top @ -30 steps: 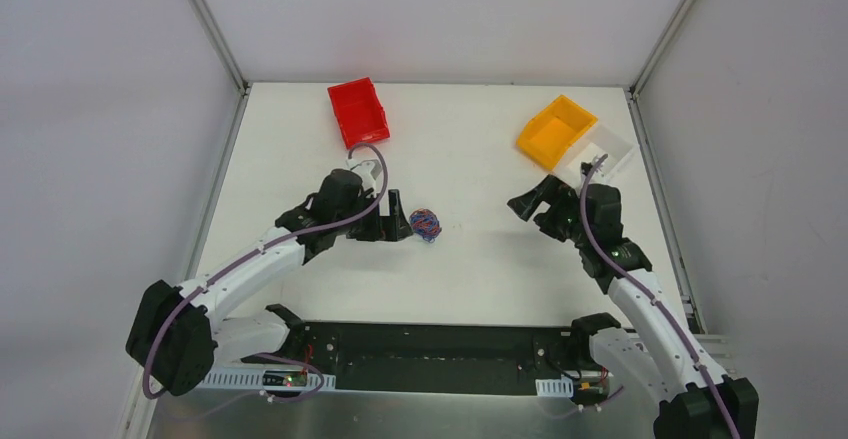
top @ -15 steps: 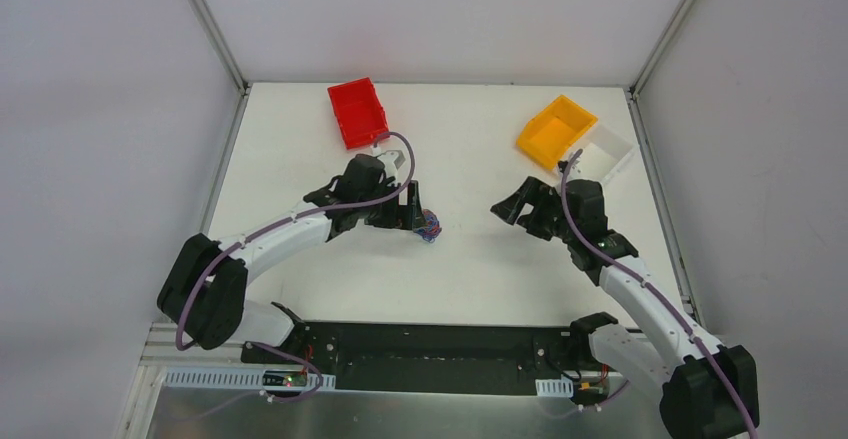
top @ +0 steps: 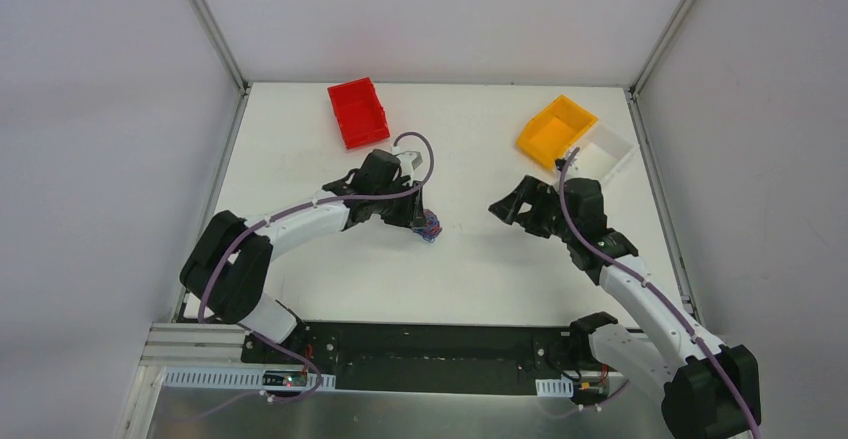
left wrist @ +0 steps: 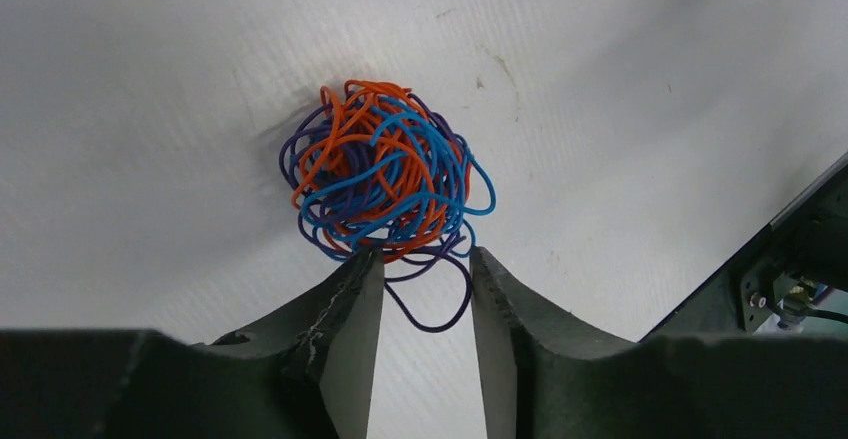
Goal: Untangle the cables
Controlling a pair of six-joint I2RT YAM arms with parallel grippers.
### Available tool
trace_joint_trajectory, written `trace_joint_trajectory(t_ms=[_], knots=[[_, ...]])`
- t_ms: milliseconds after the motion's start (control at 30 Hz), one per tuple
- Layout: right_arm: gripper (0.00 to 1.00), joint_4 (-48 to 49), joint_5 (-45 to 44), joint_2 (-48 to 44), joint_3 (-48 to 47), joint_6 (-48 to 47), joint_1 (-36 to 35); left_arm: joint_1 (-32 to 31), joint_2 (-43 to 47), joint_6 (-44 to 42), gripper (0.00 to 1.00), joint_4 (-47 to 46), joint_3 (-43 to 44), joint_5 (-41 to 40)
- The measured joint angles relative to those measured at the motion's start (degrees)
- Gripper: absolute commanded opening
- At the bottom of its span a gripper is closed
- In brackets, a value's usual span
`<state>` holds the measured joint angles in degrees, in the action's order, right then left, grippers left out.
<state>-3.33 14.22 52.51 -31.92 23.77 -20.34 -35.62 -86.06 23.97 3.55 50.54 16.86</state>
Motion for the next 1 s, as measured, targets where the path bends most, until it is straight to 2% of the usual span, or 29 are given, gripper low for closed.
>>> trace_joint_trajectory(t_ms=[67, 100, 267, 467, 733, 1000], knots=[[0.89, 0.0, 0.02, 0.02, 0.0, -0.04, -0.09, -0.09, -1.81, -0.57, 0.01, -0.24, 1.16, 0.87], [0.89, 0.02, 0.04, 0.07, 0.0, -0.04, -0.17, -0.09, -2.6, -0.72, 0.0, -0.31, 1.64, 1.14], [0.82, 0.33, 1.18, 2.67, -0.24, -0.5, -2.03, -0.09, -3.91, -0.98, 0.0, -0.33, 2.38, 2.73], [0.64, 3.13, 3.5, 11.52, -2.08, -2.38, -8.55, -0.09, -3.48, -1.29, 0.0, -0.31, 2.38, 6.36], [0.59, 12.15, 6.88, 20.7, -4.31, -10.32, -15.39, -0.11, 1.51, -2.6, 0.0, -0.31, 1.86, 12.72], [0.59, 18.34, 7.26, 24.9, -5.16, -14.05, -17.14, -0.44, 7.41, -2.97, 0.0, -0.28, 0.0, 14.23]])
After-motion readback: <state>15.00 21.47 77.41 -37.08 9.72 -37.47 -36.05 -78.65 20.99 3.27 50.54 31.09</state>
